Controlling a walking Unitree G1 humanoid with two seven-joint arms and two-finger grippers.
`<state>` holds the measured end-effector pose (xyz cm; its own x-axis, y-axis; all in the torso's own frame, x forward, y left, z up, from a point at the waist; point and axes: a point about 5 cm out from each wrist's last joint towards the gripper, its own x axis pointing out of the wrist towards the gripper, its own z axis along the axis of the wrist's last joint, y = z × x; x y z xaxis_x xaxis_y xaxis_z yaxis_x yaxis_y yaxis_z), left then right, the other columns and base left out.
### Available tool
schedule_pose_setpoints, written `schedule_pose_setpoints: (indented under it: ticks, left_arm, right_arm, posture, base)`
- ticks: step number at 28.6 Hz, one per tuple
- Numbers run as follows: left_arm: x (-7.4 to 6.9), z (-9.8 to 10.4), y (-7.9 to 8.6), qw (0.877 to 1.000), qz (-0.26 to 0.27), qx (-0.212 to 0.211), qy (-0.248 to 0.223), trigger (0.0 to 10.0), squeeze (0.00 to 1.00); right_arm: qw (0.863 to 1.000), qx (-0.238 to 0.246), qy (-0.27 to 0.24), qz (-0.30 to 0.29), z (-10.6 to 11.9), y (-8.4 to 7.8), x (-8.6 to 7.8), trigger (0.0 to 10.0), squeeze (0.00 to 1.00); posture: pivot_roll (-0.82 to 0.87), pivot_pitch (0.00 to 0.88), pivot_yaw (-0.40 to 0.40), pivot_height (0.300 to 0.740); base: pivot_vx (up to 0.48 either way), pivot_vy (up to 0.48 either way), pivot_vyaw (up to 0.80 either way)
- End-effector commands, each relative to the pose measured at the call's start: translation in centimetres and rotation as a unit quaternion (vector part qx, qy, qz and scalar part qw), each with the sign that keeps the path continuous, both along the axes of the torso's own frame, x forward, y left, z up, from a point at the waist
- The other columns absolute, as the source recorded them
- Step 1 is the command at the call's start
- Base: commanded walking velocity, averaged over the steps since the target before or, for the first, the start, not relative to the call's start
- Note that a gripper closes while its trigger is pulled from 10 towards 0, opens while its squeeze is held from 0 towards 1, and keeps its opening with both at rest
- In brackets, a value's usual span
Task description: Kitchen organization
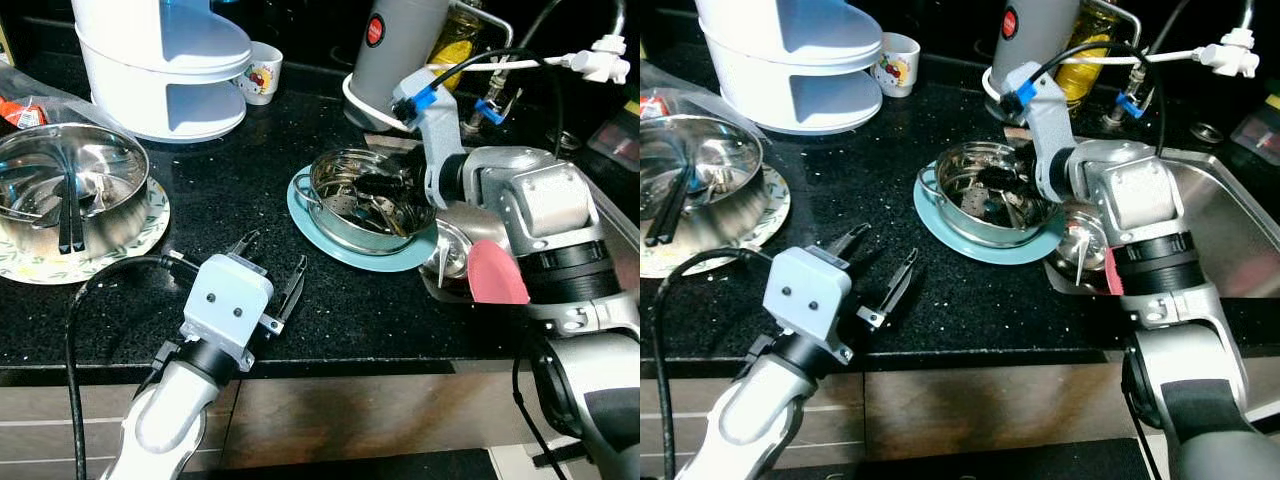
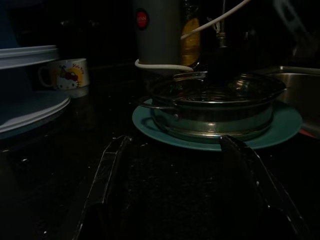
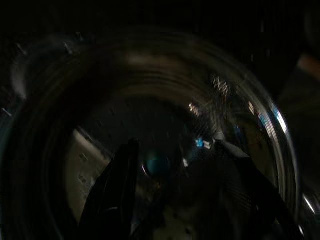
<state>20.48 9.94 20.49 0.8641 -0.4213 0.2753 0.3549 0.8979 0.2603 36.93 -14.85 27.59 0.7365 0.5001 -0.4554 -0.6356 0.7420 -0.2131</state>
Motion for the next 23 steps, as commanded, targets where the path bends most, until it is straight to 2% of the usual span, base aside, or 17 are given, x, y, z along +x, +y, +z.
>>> schedule_pose_setpoints:
  ticks: [1, 8, 12, 15, 17, 18, 19, 20, 23]
  left_arm:
    - [0.0, -0.3, -0.4, 1.0, -0.004, -0.004, 0.007, 10.0, 0.0]
    - [0.0, -0.3, -0.4, 1.0, -0.004, -0.005, 0.008, 10.0, 0.0]
    - [0.0, -0.4, -0.5, 1.0, -0.004, -0.005, 0.01, 10.0, 0.0]
    - [0.0, -0.4, -0.5, 1.0, -0.004, -0.005, 0.01, 10.0, 0.0]
    - [0.0, -0.4, -0.5, 1.0, -0.003, -0.006, 0.01, 10.0, 0.0]
    - [0.0, -0.4, -0.5, 1.0, -0.004, -0.006, 0.011, 10.0, 0.0]
    - [0.0, -0.4, -0.5, 1.0, -0.004, -0.006, 0.01, 10.0, 0.0]
    - [0.0, -0.4, -0.5, 1.0, -0.004, -0.006, 0.01, 10.0, 0.0]
    - [0.0, -0.4, -0.5, 1.0, -0.004, -0.007, 0.01, 10.0, 0.0]
  right_arm:
    - [0.999, -0.027, 0.014, -0.024, -0.7, -0.8, 0.1, 10.0, 0.0]
    - [0.998, -0.019, 0.045, -0.029, -1.4, -0.7, -0.2, 10.0, 0.0]
    - [0.994, 0.002, 0.101, -0.044, -2.0, -0.7, -0.4, 10.0, 0.0]
    - [0.992, 0.002, 0.114, -0.049, -2.1, -0.7, -0.5, 10.0, 0.0]
    - [0.988, 0.005, 0.141, -0.058, -2.2, -0.7, -0.6, 10.0, 0.0]
    - [0.988, 0.009, 0.144, -0.061, -2.2, -0.7, -0.5, 2.9, 0.0]
    - [0.987, 0.012, 0.145, -0.064, -2.1, -0.8, -0.5, 2.9, 0.0]
    - [0.987, 0.014, 0.145, -0.066, -2.1, -0.8, -0.4, 0.0, 0.0]
    - [0.987, 0.023, 0.144, -0.064, -1.8, -0.6, -0.4, 0.0, 0.0]
  posture:
    - [0.09, 0.053, -0.219, 0.74]
    - [0.09, 0.057, -0.223, 0.74]
    - [0.09, 0.062, -0.231, 0.74]
    - [0.08, 0.062, -0.232, 0.74]
    - [0.08, 0.061, -0.234, 0.74]
    - [0.08, 0.058, -0.235, 0.74]
    - [0.08, 0.058, -0.235, 0.74]
    - [0.08, 0.058, -0.236, 0.74]
    - [0.08, 0.057, -0.237, 0.74]
  base:
    - [0.0, 0.0, 0.0]
    - [0.0, 0.0, 0.0]
    - [0.0, 0.0, 0.0]
    - [0.0, 0.0, 0.0]
    - [0.0, 0.0, 0.0]
    - [0.0, 0.0, 0.0]
    - [0.0, 0.0, 0.0]
    - [0.0, 0.0, 0.0]
    - [0.0, 0.0, 0.0]
